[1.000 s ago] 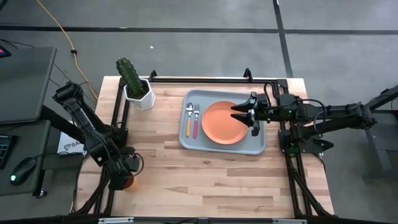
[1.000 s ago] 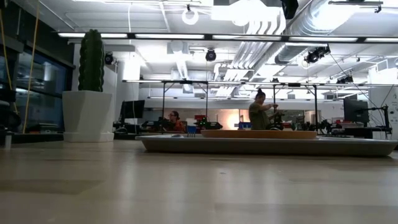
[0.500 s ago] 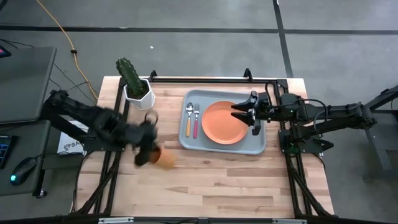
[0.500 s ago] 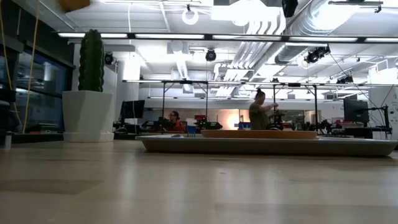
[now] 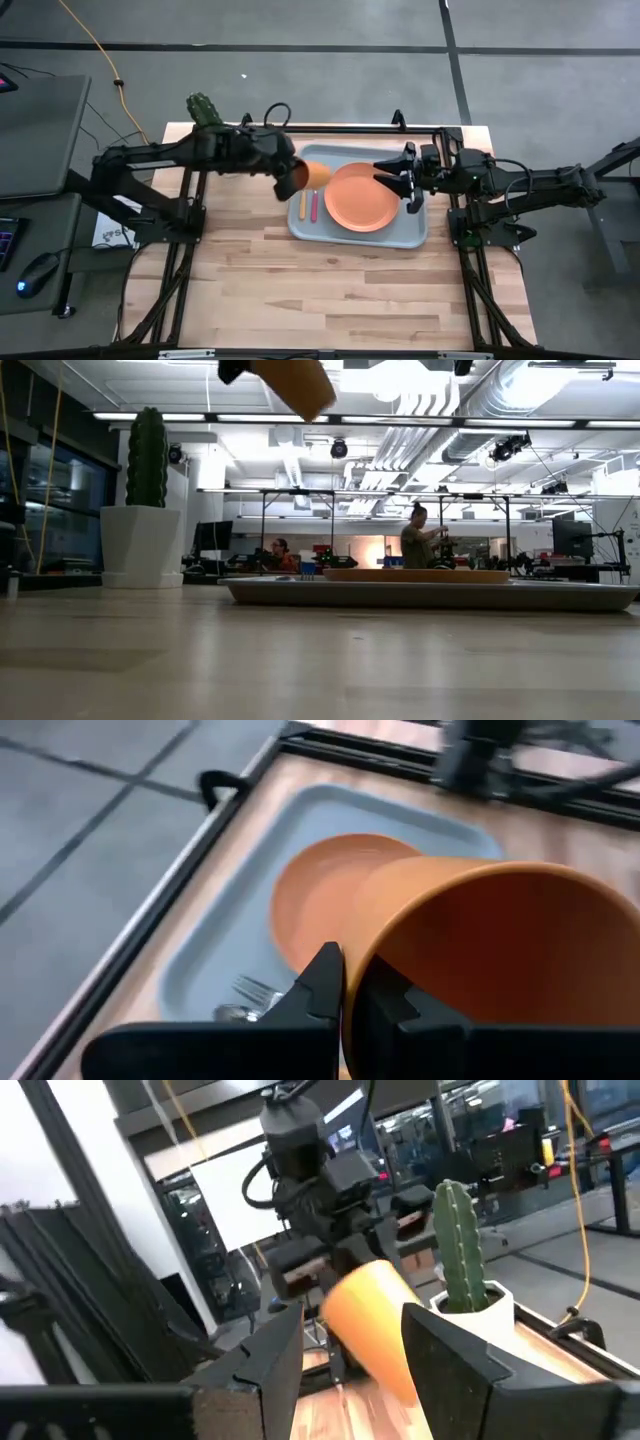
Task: Pick and place plate/cup/fork/spoon on tray
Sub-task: Put the orange cup to the top right of the orange plate on the gray serving tray
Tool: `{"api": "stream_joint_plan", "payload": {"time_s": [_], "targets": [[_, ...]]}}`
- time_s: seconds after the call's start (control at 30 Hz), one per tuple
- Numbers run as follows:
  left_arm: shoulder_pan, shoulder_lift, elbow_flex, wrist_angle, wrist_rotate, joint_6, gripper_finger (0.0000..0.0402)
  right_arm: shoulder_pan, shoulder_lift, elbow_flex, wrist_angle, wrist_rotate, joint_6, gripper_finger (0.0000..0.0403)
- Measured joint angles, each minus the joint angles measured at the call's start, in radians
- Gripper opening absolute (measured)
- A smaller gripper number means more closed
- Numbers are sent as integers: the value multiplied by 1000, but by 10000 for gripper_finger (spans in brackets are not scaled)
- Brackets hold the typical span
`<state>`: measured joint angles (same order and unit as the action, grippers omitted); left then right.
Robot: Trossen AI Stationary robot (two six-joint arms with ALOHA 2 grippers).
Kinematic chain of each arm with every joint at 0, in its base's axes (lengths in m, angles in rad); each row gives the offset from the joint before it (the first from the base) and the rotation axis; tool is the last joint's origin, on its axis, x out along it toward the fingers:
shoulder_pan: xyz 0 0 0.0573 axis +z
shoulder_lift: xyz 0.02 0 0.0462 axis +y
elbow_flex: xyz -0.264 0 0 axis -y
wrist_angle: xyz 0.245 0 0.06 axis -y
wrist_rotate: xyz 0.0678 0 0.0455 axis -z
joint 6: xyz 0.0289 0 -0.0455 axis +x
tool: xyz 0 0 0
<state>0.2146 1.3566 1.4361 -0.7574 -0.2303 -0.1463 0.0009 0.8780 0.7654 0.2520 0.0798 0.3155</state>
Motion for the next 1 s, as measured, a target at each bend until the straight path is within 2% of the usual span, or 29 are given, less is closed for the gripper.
{"api": "stream_joint_plan", "payload": {"time_s": [0.1, 0.23, 0.33, 0.5, 0.67, 1.0], "targets": [[14, 43, 1, 28, -83, -44, 0, 0, 1, 0, 1, 68, 59, 162], [5, 111, 1, 53, -291, -172, 0, 0, 36, 0, 8, 197, 289, 162], [-13, 172, 0, 119, -384, -272, 0, 0, 99, 1, 10, 199, 412, 162], [-45, 275, 1, 295, -364, -290, 0, 2, 229, 1, 41, 194, 574, 162], [-83, 349, 1, 309, -405, -289, 0, 2, 300, 0, 46, 197, 628, 162], [-115, 388, -1, 303, -422, -239, 0, 2, 306, 2, -141, 196, 675, 162]]}}
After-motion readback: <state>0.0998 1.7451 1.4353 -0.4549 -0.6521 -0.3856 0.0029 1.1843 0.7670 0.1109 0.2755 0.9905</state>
